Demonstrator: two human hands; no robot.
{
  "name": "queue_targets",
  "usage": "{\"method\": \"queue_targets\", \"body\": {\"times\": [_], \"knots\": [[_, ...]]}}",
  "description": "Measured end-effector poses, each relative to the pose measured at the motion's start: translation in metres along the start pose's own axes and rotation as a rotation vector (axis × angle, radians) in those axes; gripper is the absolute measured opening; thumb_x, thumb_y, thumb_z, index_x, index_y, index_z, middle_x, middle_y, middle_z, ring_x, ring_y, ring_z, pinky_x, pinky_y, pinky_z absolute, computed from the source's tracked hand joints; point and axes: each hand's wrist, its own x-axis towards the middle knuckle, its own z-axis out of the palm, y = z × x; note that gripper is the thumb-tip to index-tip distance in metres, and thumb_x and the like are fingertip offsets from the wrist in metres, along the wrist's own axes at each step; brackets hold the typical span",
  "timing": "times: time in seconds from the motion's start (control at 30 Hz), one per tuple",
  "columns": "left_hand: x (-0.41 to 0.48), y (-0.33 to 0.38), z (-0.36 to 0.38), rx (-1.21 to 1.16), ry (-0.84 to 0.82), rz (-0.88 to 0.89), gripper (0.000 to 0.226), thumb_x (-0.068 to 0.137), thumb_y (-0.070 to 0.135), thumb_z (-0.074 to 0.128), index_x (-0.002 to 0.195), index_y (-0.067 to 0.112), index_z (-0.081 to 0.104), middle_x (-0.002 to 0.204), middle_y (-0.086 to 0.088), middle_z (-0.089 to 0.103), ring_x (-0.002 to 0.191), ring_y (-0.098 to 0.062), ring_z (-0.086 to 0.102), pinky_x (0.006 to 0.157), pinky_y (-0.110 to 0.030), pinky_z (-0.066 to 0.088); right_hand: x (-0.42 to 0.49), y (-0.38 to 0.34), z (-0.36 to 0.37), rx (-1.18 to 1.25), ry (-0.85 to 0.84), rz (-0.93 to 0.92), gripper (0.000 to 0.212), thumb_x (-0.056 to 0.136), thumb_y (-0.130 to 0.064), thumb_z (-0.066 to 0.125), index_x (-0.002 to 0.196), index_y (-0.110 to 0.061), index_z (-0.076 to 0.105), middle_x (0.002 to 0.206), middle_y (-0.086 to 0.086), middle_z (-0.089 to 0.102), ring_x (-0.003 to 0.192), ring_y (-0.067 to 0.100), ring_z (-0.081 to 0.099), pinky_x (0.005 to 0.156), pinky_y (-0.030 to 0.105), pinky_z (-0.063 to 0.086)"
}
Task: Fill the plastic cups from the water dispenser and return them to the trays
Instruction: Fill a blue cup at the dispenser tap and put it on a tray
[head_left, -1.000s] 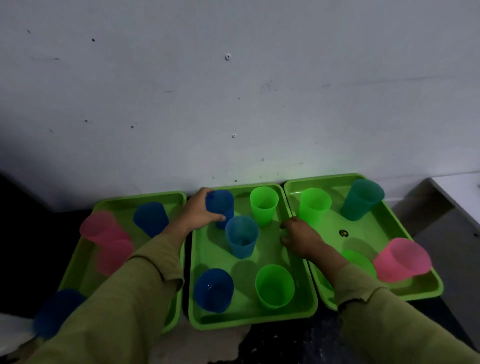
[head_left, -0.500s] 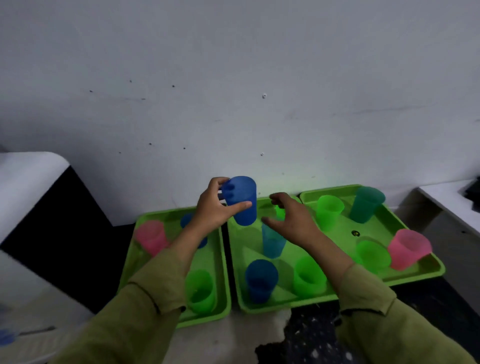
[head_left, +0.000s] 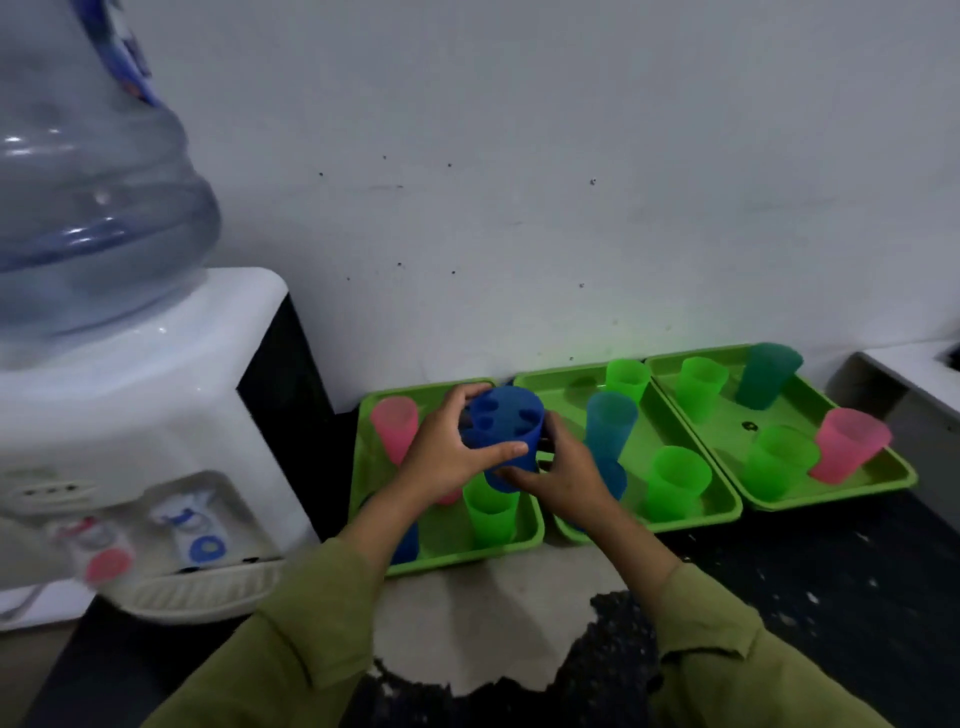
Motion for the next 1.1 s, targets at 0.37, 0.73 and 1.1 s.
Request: {"method": "queue_targets", "body": {"times": [0.37, 0.73, 1.1], "knots": [[-0.103, -0.036, -0.036, -0.028, 0.131, -0.139, 0.06, 0.074, 0.026, 0.077, 0.125, 0.031, 0.045, 0.124, 0.015, 0.054, 0.108, 0.003, 0.057, 0.077, -0.016, 0.049, -0.051, -0.004, 0.052, -0.022, -0.156, 0.072, 0.067, 0.064, -0.023, 0.084, 0.12, -0.019, 0.047, 0.112, -0.005, 0.059, 0.101, 0.011, 0.058, 0.078, 0.016, 0.046], [-0.204, -0.11, -0.149, 0.088, 0.31, -0.385, 0.038, 0.081, 0.01, 0.07, 0.114, 0.019, 0.052, 0.111, -0.003, 0.063, 0.097, -0.008, 0.061, 0.082, -0.015, 0.046, -0.091, -0.016, 0.148, -0.051, -0.265, 0.1, 0.068, 0.065, -0.02, 0.083, 0.123, -0.018, 0.047, 0.113, -0.006, 0.056, 0.102, 0.007, 0.054, 0.079, 0.015, 0.041], [-0.243, -0.173, -0.285, 0.086, 0.443, -0.447, 0.035, 0.082, -0.006, 0.063, 0.115, -0.005, 0.051, 0.113, -0.023, 0.06, 0.106, -0.033, 0.058, 0.09, -0.035, 0.045, -0.115, -0.047, 0.307, -0.186, -0.338, 0.126, 0.072, 0.066, -0.03, 0.081, 0.126, -0.016, 0.043, 0.121, 0.003, 0.054, 0.107, 0.015, 0.053, 0.084, 0.023, 0.043]]}}
